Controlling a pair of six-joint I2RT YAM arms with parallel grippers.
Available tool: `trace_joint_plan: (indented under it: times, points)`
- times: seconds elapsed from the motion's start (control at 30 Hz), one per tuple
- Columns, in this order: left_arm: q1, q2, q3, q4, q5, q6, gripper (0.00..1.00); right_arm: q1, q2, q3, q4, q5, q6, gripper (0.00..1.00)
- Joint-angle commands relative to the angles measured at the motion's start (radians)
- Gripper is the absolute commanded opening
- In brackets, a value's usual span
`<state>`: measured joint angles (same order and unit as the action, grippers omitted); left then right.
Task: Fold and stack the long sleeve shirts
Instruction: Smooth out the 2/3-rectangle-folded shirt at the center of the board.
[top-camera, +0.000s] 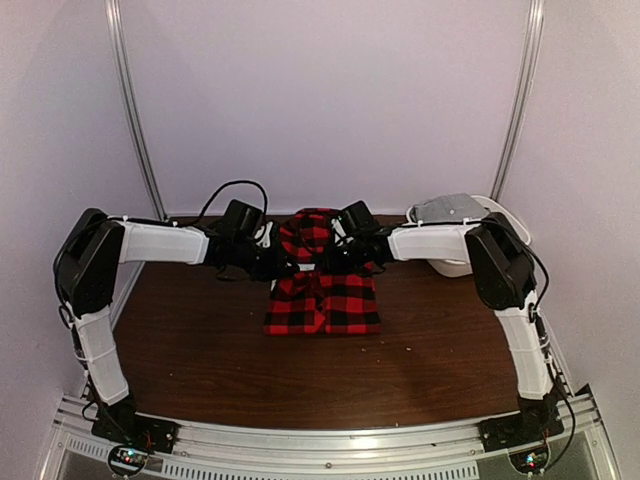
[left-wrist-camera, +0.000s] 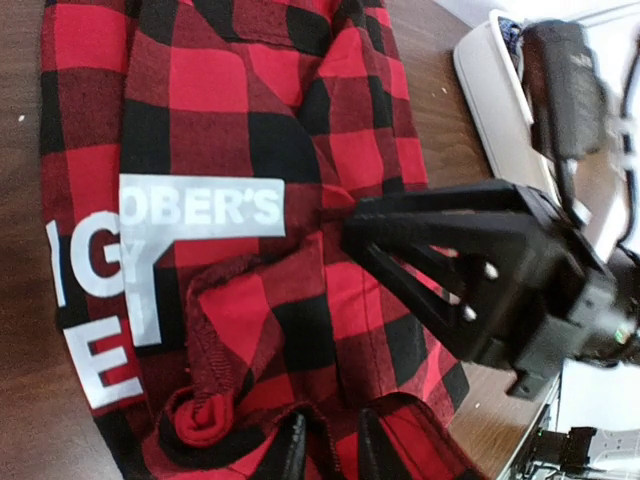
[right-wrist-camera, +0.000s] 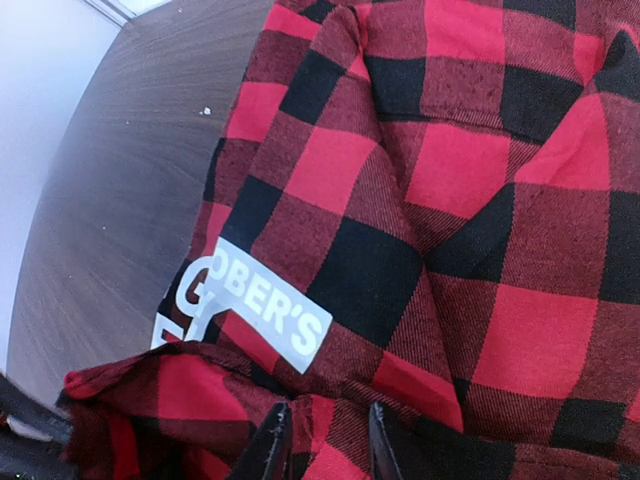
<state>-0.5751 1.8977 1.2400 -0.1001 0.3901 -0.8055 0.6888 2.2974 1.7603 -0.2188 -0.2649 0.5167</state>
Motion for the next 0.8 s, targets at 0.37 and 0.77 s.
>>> trace_joint_plan:
  times: [0.37,0.77]
  points:
    - [0.071,0.224,0.292,-0.081,-0.056,0.031,0.28,0.035,-0.313,-0.263,0.047,0.116,-0.012,0.37]
    - [0.095,0.196,0.354,-0.168,-0.133,0.099,0.38,0.047,-0.131,-0.232,0.073,0.136,0.03,0.33]
